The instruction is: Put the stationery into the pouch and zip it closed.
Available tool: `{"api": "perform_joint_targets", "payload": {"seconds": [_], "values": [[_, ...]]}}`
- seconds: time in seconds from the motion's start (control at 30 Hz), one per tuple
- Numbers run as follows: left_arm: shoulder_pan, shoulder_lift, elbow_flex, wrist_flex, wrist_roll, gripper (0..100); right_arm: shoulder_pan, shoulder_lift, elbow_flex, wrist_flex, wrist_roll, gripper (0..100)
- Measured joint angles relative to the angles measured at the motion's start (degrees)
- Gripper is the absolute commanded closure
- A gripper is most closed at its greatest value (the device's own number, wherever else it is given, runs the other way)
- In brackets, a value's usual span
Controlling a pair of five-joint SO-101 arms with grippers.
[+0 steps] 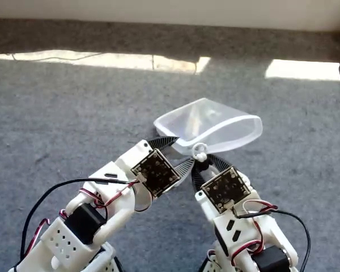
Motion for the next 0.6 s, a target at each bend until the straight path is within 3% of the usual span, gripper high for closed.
{"api": "perform_joint_targets", "payload": {"seconds": [0.3,0.6], "values": [[1.32,0.35,0.00,-0.18,0.00,81,0.18,0.00,0.00,0.00,0.09,99.1],[1.41,10.55,-2.20,-0.26,0.00,81,0.26,0.00,0.00,0.09,0.18,99.1]]}}
